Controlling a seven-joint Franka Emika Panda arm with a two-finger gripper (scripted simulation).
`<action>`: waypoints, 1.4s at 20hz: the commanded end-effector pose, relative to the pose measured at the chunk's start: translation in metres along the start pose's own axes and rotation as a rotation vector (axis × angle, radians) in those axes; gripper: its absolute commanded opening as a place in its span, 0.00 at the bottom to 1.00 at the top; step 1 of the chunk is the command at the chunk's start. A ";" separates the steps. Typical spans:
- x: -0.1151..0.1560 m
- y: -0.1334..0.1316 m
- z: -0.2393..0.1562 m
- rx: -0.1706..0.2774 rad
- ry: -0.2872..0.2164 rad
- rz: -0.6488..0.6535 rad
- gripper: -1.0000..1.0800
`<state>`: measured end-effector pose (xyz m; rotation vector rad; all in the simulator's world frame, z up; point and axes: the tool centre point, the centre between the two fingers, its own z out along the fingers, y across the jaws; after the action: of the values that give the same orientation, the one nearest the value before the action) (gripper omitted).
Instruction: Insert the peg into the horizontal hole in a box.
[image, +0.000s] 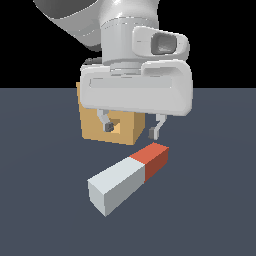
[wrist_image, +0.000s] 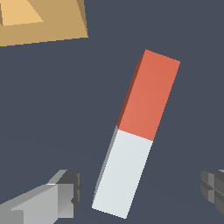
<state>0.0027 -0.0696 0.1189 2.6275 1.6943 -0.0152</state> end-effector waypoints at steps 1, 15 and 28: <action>-0.008 0.000 0.012 0.002 0.003 0.084 0.96; -0.030 -0.006 0.046 0.010 0.014 0.325 0.96; -0.030 -0.007 0.078 0.010 0.015 0.327 0.96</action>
<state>-0.0159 -0.0956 0.0496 2.8807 1.2519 0.0004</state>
